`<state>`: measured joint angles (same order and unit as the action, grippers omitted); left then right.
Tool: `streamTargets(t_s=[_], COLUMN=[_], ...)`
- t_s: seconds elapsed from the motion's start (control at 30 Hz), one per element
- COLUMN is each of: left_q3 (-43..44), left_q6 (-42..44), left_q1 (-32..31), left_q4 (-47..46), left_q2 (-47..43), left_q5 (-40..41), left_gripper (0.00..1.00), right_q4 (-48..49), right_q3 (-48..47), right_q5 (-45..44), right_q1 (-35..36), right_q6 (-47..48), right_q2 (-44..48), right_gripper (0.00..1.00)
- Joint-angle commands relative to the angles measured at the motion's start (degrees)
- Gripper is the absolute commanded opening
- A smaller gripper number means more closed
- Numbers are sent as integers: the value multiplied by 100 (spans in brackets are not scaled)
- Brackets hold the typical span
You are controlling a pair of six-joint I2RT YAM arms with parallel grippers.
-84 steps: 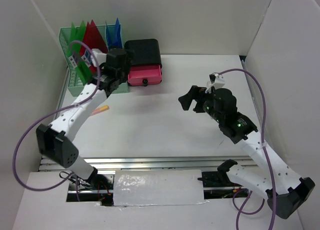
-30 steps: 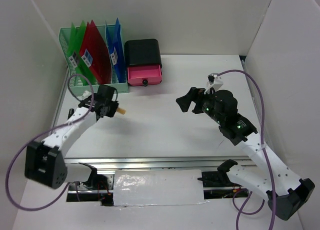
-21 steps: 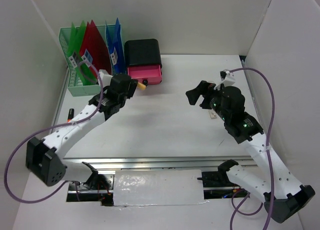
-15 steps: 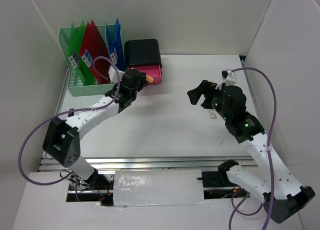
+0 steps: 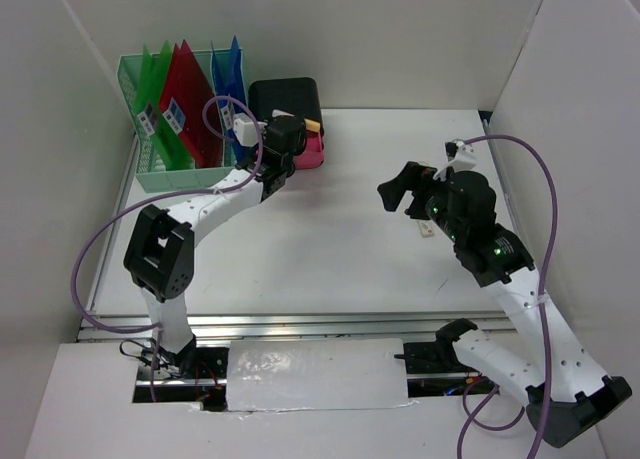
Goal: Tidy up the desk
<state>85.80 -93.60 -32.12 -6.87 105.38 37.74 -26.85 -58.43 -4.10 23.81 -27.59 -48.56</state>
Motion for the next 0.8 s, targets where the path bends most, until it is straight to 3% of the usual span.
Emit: streamTargets(t_s=[0.0,0.23,0.7,0.77], left_q3=[182,191,227,279], left_q6=[-228,-272,-492,-458], left_q1=[56,92,197,224], left_q4=[-34,124,415,441], left_q2=[105,167,246,307], left_q5=[235,32,-64,-100], left_gripper=[0,0,16,34], right_q4=[-66,-57,-31,-22], right_q3=[-265,-291,-265,-265], right_q5=[-47,-126,-39,-21], right_q1=[-52,-70,-114,-105], right_q6=[105,88,96,105], right_q2=[136,109,153,153], right_gripper=[100,100,100,100])
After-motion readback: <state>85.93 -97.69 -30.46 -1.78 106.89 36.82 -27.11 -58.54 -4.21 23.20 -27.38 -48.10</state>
